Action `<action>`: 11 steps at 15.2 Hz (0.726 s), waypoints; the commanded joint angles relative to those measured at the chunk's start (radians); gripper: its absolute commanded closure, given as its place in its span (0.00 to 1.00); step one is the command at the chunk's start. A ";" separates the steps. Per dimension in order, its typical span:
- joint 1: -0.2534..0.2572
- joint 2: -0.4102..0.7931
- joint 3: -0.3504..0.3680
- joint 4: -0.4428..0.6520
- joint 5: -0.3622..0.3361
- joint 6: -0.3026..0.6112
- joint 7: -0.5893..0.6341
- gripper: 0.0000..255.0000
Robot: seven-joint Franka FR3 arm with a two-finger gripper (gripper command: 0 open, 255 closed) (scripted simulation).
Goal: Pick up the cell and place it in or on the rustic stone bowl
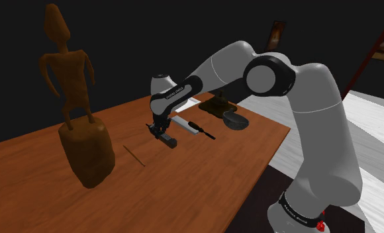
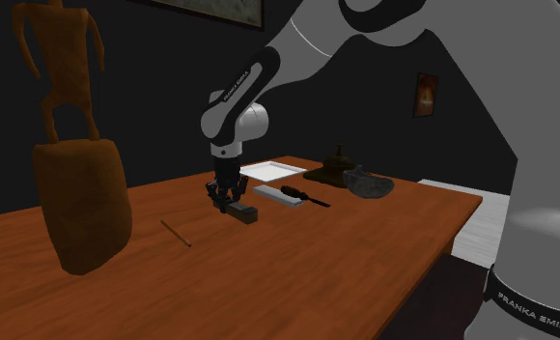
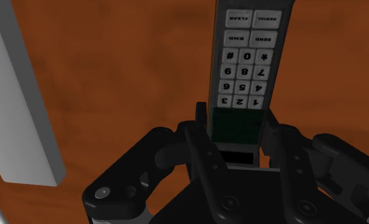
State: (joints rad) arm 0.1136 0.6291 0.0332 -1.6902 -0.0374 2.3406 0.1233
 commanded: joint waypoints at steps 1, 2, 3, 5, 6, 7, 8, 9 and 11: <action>0.000 0.000 0.000 0.000 0.000 0.000 0.000 1.00; 0.000 -0.008 0.000 0.000 0.000 -0.009 0.000 1.00; 0.000 -0.017 0.001 0.001 0.001 -0.018 -0.001 1.00; -0.001 -0.034 0.001 0.002 0.002 -0.037 -0.001 1.00; -0.001 -0.042 0.002 0.004 0.002 -0.046 -0.002 1.00; -0.001 -0.050 0.002 0.006 0.002 -0.056 -0.002 1.00; -0.001 -0.058 0.002 0.007 0.003 -0.065 -0.002 1.00; -0.001 -0.066 0.002 0.009 0.003 -0.075 -0.002 1.00; -0.001 -0.081 0.003 0.013 0.004 -0.095 -0.003 1.00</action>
State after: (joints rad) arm 0.1125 0.5608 0.0357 -1.6724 -0.0340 2.2542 0.1209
